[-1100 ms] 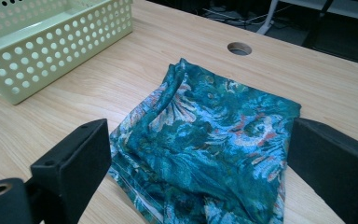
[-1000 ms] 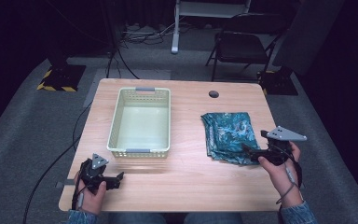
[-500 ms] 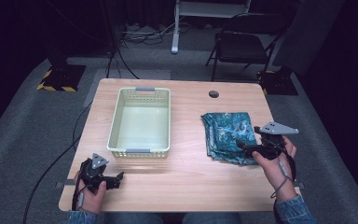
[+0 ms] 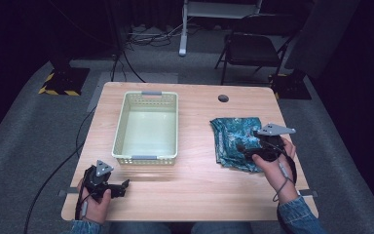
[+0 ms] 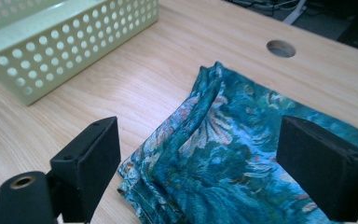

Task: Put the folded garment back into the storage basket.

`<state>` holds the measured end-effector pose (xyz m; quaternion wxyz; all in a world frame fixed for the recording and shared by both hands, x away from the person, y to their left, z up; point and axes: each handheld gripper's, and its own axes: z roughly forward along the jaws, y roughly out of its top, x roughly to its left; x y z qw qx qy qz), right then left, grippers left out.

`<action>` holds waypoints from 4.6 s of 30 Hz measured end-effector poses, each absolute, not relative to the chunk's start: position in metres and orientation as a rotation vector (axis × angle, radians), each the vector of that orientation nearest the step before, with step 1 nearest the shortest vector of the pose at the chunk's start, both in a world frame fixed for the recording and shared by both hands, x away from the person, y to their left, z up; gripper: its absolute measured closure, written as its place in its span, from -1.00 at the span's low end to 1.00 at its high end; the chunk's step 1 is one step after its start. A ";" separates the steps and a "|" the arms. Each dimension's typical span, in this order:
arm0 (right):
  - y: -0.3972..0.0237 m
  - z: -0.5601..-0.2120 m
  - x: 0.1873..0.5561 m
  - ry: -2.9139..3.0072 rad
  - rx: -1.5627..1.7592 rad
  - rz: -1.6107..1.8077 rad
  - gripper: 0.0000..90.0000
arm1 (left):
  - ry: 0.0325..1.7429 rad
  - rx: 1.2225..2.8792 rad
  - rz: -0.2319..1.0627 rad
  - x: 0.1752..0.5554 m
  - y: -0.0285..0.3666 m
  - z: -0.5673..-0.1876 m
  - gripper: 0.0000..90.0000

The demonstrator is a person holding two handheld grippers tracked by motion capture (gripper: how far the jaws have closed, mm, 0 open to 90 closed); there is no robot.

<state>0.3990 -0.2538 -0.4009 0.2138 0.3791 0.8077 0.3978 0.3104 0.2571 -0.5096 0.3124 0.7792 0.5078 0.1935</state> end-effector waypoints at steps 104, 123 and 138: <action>-0.213 -0.372 0.428 2.280 1.099 0.981 0.86 | 1.321 2.067 0.504 0.310 0.257 -0.509 -0.99; -0.188 -0.316 0.430 2.248 1.036 1.096 0.86 | 1.314 2.071 0.503 0.310 0.257 -0.509 -0.99; -0.161 -0.288 0.435 2.235 0.977 1.137 0.87 | 1.313 2.072 0.504 0.310 0.257 -0.509 -0.99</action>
